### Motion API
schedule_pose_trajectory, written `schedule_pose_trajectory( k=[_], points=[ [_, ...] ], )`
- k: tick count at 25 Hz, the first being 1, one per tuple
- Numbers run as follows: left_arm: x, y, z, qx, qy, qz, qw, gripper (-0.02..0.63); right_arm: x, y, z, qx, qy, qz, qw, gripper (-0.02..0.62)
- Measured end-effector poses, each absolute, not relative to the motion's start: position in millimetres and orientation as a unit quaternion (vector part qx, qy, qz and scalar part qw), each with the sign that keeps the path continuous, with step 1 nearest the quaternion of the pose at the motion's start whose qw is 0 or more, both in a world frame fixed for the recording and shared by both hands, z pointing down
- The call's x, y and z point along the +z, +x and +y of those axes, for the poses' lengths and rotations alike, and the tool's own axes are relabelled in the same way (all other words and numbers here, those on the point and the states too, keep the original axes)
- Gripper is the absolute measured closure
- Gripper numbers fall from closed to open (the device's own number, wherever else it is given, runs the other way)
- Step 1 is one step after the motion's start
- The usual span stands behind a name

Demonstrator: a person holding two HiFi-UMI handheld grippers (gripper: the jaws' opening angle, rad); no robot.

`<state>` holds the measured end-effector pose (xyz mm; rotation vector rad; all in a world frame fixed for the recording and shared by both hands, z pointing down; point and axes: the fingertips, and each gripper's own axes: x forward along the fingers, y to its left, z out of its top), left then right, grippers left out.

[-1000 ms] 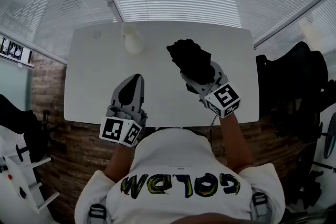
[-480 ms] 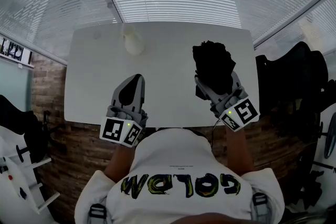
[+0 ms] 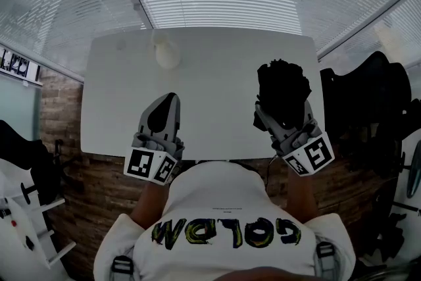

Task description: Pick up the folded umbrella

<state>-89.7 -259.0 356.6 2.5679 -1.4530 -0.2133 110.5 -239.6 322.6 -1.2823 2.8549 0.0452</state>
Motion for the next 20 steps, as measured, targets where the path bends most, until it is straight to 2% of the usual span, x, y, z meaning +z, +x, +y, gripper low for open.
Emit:
schedule_pose_trajectory(
  k=[20],
  points=[
    [357.8,-90.5,-263.7,-0.078,0.864,-0.488,0.096,0.597,324.6,114.2,-238.0,0.009,-0.419,0.908,0.022,0.347]
  ],
)
